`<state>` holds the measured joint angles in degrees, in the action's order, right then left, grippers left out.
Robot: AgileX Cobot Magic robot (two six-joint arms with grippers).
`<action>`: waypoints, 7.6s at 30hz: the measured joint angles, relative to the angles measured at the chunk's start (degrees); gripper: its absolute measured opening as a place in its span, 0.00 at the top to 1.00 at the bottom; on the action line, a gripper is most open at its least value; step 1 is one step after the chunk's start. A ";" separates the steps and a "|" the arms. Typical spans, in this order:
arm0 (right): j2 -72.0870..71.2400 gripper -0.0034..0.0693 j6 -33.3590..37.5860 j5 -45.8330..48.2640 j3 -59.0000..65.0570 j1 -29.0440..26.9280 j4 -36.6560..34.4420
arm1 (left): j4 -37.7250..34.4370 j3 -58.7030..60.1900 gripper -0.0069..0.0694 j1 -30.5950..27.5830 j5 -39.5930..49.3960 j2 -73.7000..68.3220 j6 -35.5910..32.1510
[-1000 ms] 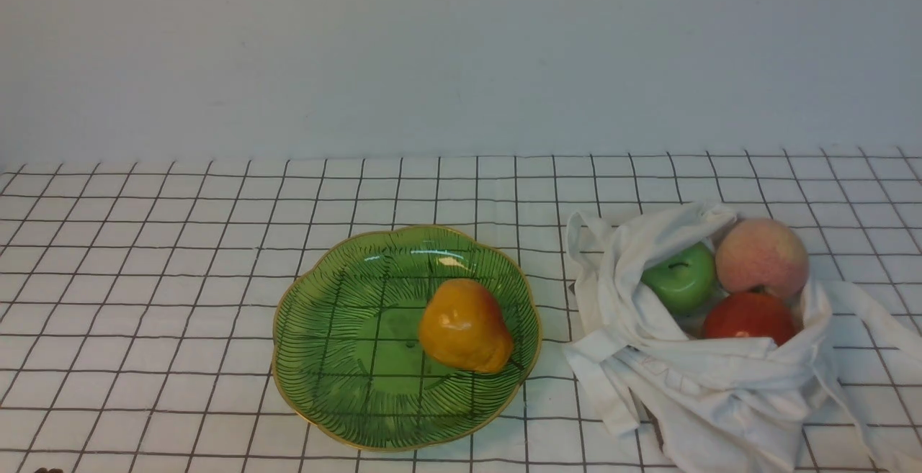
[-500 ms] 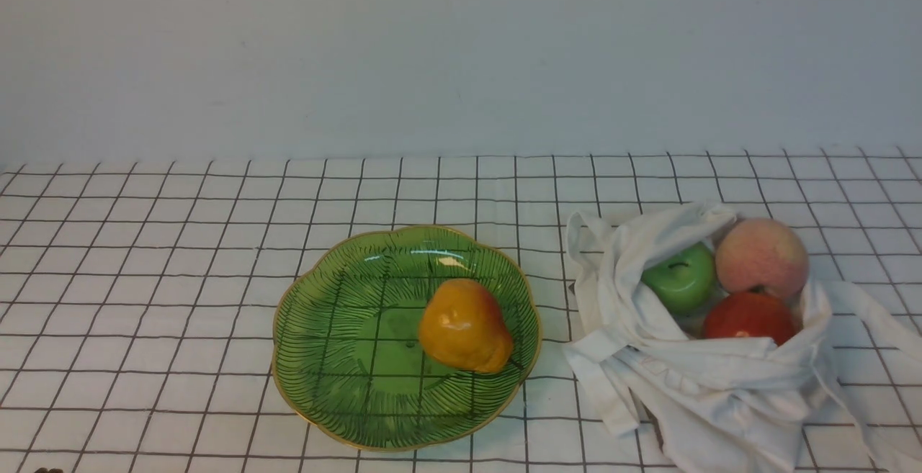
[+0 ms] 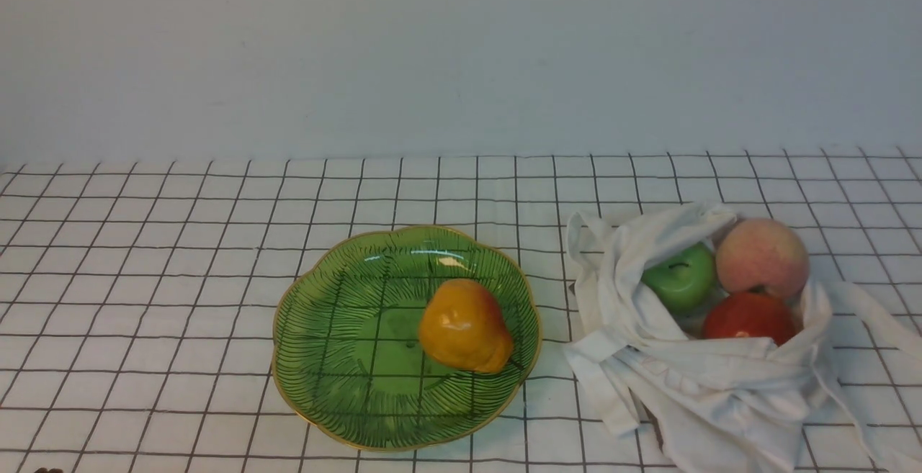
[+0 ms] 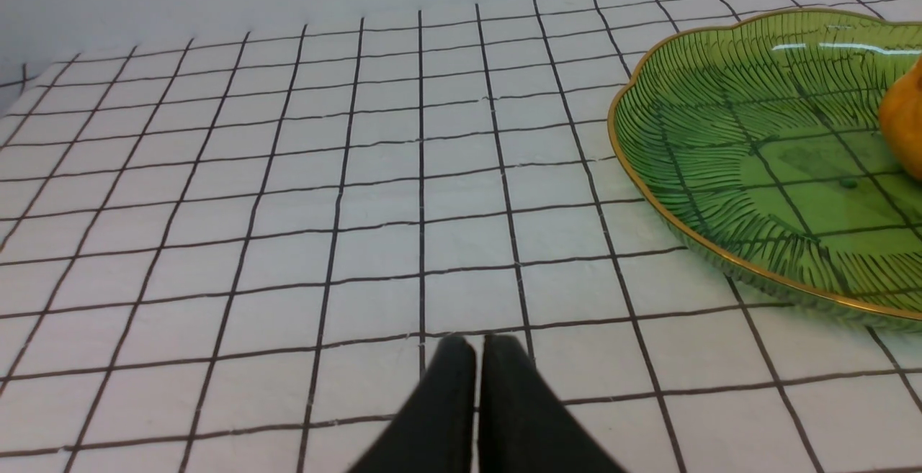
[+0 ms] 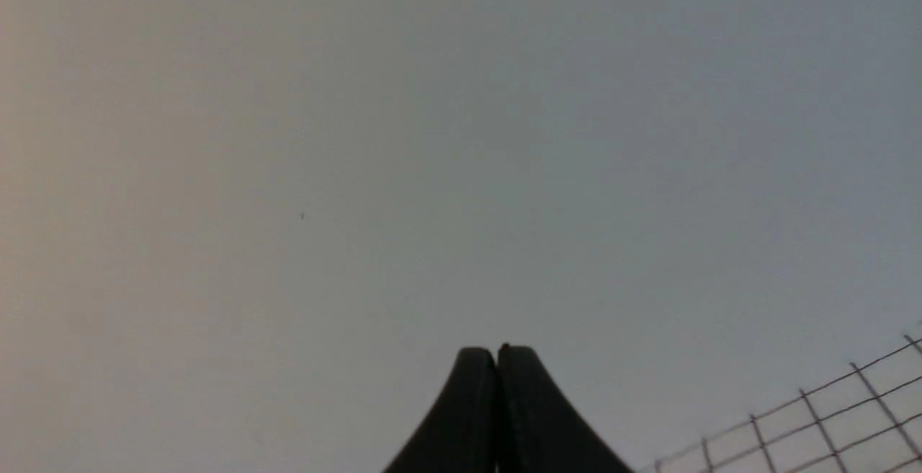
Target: Take the fruit out of the bag on the white checkered tablecloth and place them on the plate.
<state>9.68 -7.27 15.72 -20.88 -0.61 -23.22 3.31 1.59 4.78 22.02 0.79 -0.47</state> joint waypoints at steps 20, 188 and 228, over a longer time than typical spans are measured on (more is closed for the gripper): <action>68.07 0.59 17.43 31.56 -39.17 0.35 4.66 | 0.00 0.00 0.92 0.00 0.00 0.00 -0.04; -10.43 0.97 11.21 6.21 22.14 0.48 24.23 | -0.16 0.00 0.92 0.00 0.00 0.00 -0.11; -10.43 0.97 11.45 6.25 22.14 0.48 24.29 | -0.16 0.00 0.92 0.00 0.00 0.00 -0.11</action>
<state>-0.75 4.18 21.97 1.26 -0.13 1.06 3.14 1.59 4.78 22.02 0.79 -0.58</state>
